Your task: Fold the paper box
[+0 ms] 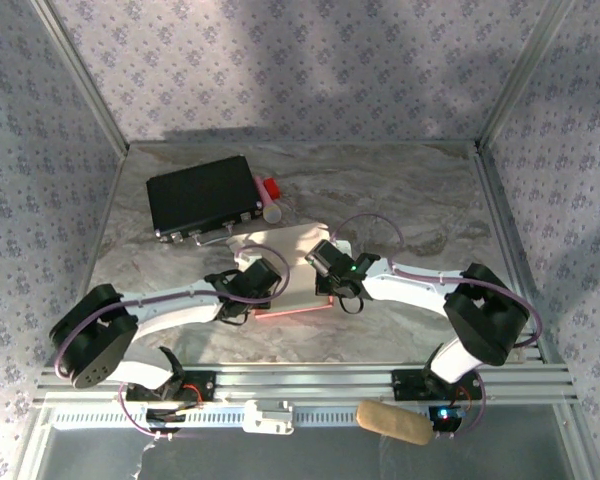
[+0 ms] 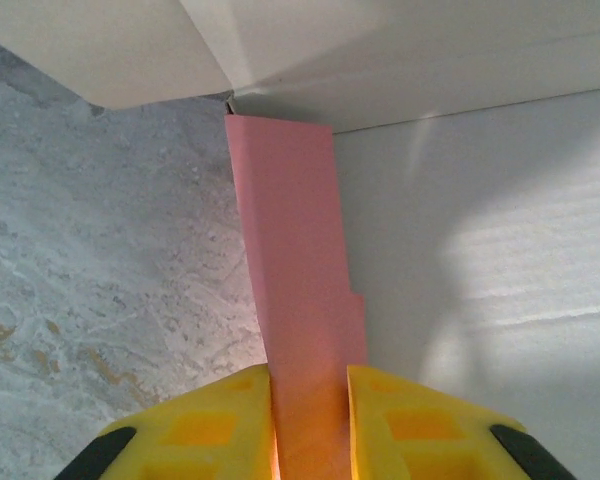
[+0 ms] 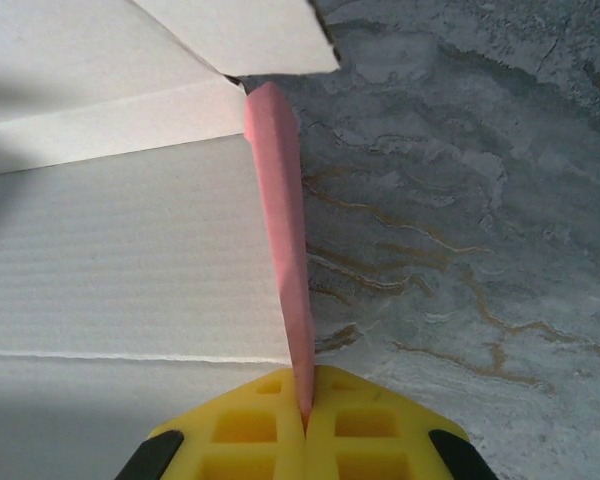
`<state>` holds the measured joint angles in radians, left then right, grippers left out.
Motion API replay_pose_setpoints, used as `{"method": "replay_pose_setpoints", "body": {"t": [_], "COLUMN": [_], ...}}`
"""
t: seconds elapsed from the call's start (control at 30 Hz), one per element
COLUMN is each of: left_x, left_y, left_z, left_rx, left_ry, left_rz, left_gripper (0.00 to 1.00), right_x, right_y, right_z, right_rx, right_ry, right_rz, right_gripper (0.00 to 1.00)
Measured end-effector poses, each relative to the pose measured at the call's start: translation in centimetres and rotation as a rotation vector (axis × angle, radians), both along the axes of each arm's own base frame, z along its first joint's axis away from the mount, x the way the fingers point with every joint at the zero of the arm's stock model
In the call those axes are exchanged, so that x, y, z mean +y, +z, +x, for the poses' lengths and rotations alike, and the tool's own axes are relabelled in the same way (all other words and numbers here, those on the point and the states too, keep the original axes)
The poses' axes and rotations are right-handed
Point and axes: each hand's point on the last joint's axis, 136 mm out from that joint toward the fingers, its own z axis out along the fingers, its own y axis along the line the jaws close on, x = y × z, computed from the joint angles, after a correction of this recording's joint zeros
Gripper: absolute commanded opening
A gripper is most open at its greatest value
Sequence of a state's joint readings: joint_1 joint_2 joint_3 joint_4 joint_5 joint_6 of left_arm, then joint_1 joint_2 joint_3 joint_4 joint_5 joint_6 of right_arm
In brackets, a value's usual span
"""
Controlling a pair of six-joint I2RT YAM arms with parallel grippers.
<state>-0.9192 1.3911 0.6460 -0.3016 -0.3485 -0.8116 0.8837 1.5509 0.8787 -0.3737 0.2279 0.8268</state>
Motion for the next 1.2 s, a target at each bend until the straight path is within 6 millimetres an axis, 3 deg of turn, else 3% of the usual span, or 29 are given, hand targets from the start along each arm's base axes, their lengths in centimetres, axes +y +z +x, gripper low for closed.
{"method": "replay_pose_setpoints", "body": {"t": [0.1, 0.27, 0.7, 0.8, 0.93, 1.2], "left_x": [-0.1, 0.2, 0.4, 0.4, 0.6, 0.8], "left_y": [0.0, -0.1, -0.7, -1.1, -1.0, -1.0], "left_z": [0.1, 0.3, 0.2, 0.1, 0.3, 0.4], "left_rx": [0.0, 0.002, 0.023, 0.029, 0.022, 0.016], "left_ry": [-0.002, 0.014, 0.017, 0.015, 0.029, 0.047], "left_rz": [0.028, 0.086, 0.161, 0.177, 0.194, 0.326], "left_gripper": [0.2, 0.03, 0.19, 0.15, 0.0, 0.0], "right_x": [0.0, -0.1, 0.2, 0.2, 0.1, 0.4], "right_y": [-0.1, -0.3, -0.2, -0.2, -0.5, -0.5], "right_z": [0.1, 0.1, 0.3, 0.3, 0.1, 0.0], "right_rx": [0.001, 0.004, -0.001, -0.003, 0.001, -0.002], "right_ry": [-0.003, -0.005, 0.0, 0.0, 0.001, 0.009], "right_rz": [0.0, -0.004, 0.011, 0.012, 0.009, 0.015], "right_gripper": [0.0, 0.0, 0.0, 0.0, 0.0, 0.0]}}
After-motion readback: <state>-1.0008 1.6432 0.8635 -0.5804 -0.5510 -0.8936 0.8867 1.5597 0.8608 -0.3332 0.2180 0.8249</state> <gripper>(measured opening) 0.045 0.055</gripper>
